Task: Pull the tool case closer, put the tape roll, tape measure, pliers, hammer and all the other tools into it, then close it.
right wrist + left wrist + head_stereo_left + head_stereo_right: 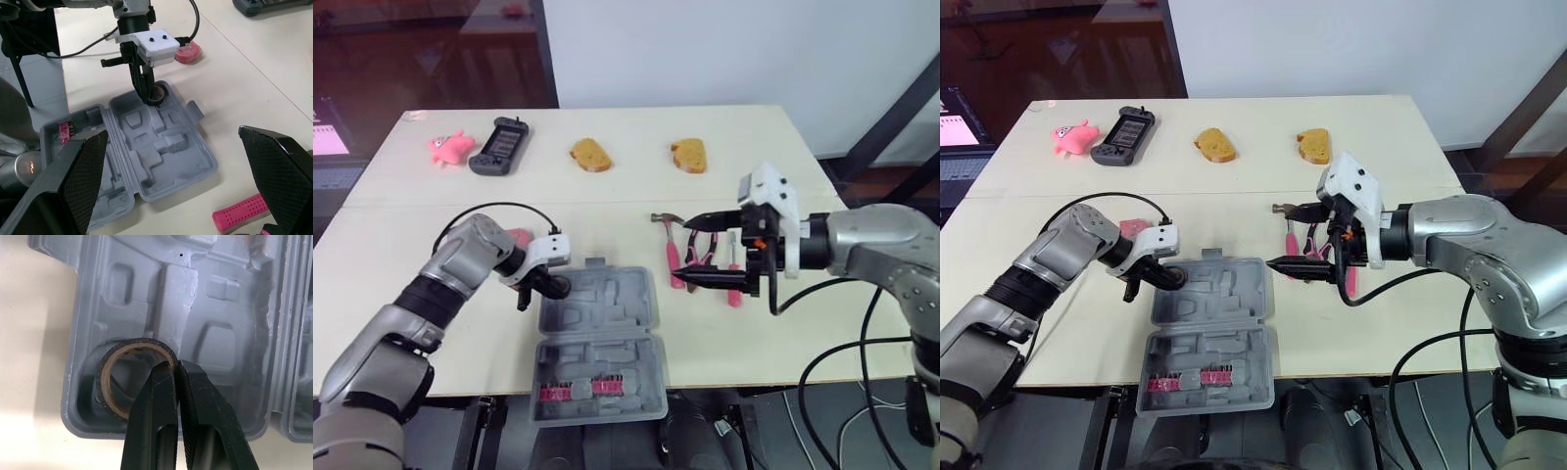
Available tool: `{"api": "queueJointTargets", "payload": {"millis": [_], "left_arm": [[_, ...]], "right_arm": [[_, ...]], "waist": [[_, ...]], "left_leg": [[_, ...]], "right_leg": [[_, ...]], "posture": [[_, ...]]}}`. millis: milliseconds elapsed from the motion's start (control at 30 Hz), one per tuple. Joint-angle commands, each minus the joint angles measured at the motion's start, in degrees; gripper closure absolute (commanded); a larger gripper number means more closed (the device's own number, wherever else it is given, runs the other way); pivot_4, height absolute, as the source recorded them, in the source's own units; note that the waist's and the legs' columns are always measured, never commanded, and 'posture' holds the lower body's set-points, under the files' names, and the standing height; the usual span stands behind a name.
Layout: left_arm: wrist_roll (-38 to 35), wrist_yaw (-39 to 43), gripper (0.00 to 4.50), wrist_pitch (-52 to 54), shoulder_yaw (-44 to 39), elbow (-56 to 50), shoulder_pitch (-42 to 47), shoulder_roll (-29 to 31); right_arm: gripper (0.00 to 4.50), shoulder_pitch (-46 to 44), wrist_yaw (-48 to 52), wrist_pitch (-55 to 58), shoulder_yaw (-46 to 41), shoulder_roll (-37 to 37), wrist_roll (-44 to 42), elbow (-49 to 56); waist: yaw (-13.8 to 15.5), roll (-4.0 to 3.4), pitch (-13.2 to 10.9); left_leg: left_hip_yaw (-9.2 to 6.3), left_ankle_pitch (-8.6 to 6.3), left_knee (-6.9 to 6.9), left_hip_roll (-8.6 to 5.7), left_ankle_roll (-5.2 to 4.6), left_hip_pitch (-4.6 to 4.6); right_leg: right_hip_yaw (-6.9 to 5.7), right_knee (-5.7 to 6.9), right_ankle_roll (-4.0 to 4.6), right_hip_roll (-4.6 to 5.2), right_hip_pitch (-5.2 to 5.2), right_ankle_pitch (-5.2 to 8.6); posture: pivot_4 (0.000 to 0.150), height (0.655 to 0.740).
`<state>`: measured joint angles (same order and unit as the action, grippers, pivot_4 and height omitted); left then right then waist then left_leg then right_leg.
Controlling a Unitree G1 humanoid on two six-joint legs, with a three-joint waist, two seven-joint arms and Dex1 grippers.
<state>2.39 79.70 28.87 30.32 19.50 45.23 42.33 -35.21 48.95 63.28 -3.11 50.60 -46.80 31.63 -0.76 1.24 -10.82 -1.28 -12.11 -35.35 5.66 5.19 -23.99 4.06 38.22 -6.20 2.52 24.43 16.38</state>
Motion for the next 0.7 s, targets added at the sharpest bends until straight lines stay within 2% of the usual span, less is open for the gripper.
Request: {"api": "queueJointTargets", "payload": {"millis": [33,500,600,700], "left_arm": [[2.37,-1.57,4.43,-1.22,-0.58,0.44,-0.93,0.48],[1.63,-0.96,4.43,2.15,-2.05,-2.54,-1.02,-0.20],[0.95,-1.06,3.49,3.80,-2.76,-2.94,-0.52,-0.49],[0.54,-1.12,2.06,4.58,-3.42,-3.96,0.10,-0.32]], "right_arm": [[0.00,-0.52,0.43,-1.43,-0.66,1.07,-0.04,0.23],[0.00,-0.72,1.35,-2.26,-0.10,1.42,0.49,-0.40],[0.00,-0.83,1.52,-2.15,-0.06,1.41,0.30,-0.70],[0.00,-0.89,2.04,-2.05,0.28,1.44,0.05,-1.01]], "waist": [[0.01,0.00,0.00],[-0.05,0.00,0.00],[-0.04,0.00,0.00],[-0.03,0.00,0.00]], "left_leg": [[0.00,0.00,0.00,0.00,0.00,0.00],[-0.01,0.00,-0.01,0.00,0.00,0.01],[-0.01,0.00,-0.01,0.00,0.00,0.01],[-0.01,0.00,-0.02,0.00,0.00,0.01]], "right_leg": [[0.00,0.00,0.00,0.00,0.00,0.00],[0.00,0.04,-0.01,-0.01,0.00,0.00],[0.00,0.04,-0.01,-0.01,0.00,0.00],[0.00,0.04,-0.01,-0.01,0.00,0.00]], "posture": [[0.150,0.7238],[0.150,0.7238],[0.150,0.7238],[0.150,0.7238]]}}
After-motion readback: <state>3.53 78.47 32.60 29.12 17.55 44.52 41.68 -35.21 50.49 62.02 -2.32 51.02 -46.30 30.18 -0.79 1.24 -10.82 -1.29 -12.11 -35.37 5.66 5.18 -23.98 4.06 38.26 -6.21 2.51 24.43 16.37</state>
